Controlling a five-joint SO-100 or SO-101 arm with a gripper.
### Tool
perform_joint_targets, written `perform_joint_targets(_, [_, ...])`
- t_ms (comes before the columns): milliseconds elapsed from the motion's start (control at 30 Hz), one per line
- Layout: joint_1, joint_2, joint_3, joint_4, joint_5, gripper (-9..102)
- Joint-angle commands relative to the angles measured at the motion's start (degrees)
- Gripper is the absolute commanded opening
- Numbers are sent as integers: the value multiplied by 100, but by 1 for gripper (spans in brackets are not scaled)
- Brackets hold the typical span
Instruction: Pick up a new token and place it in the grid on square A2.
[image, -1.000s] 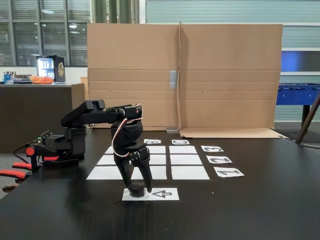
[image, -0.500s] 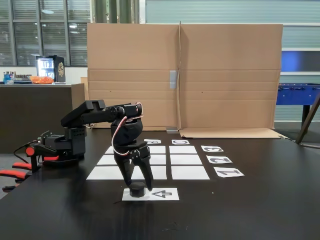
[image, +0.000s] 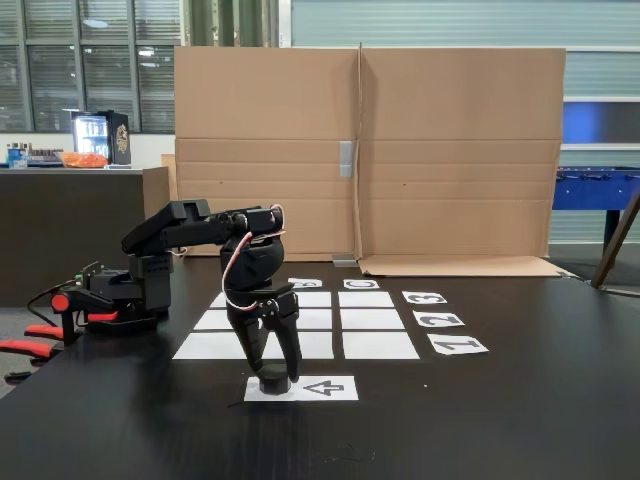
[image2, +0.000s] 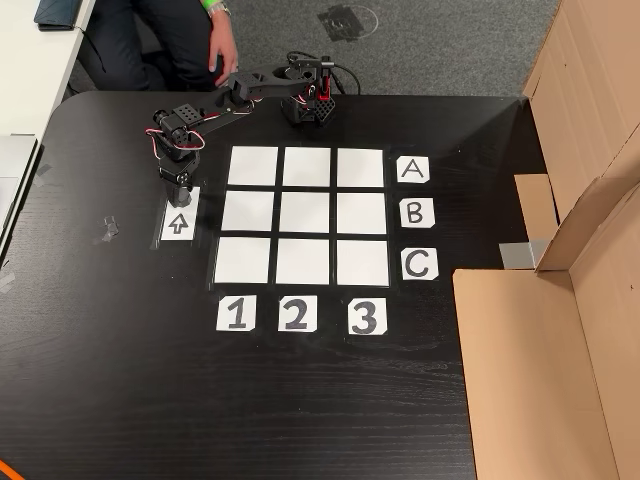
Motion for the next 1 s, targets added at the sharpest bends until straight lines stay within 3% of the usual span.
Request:
perform_joint_targets(0, [53,62,-202,35,-35,16])
perform_joint_targets(367, [70,62,-237,35,-26,4])
perform_joint_targets(967, [-202,853,-105,343,26,3])
